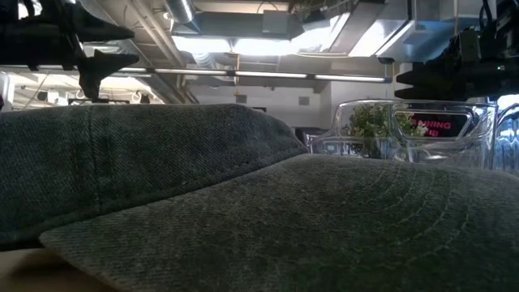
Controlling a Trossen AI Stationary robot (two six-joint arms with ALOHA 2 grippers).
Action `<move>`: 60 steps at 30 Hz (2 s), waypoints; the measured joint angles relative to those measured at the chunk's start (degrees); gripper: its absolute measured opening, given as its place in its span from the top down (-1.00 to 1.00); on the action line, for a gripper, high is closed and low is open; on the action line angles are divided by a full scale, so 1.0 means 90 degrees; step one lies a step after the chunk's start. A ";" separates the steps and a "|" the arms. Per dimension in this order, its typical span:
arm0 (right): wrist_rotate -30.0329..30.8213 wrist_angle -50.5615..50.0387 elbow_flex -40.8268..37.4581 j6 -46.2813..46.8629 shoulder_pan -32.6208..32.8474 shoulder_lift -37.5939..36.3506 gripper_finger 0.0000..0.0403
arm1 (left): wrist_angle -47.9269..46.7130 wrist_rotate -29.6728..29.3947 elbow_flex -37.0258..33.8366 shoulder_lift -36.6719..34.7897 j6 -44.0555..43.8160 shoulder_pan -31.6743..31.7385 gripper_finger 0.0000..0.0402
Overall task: Pick & Place hat
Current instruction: Put the top left black cap into the left transparent bin
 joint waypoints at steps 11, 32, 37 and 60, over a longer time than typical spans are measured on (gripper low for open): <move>0.0360 0.0059 0.0000 0.0022 0.0000 -0.0001 -0.15 | -0.0217 -0.0824 0.0361 0.0352 0.0578 0.0001 -0.02; 0.0561 0.0073 0.0000 -0.0010 0.0000 0.0000 -0.15 | -0.5920 -0.0128 0.3779 0.4087 -0.1118 0.1350 0.06; 0.0559 0.0070 0.0000 0.0023 0.0000 0.0000 -0.15 | -0.5843 0.0978 0.4022 0.4845 -0.0878 0.2543 0.06; 0.0543 0.0066 0.0000 0.0045 0.0000 0.0000 -0.15 | -0.5673 0.3491 0.5955 0.9421 0.5668 0.5078 0.06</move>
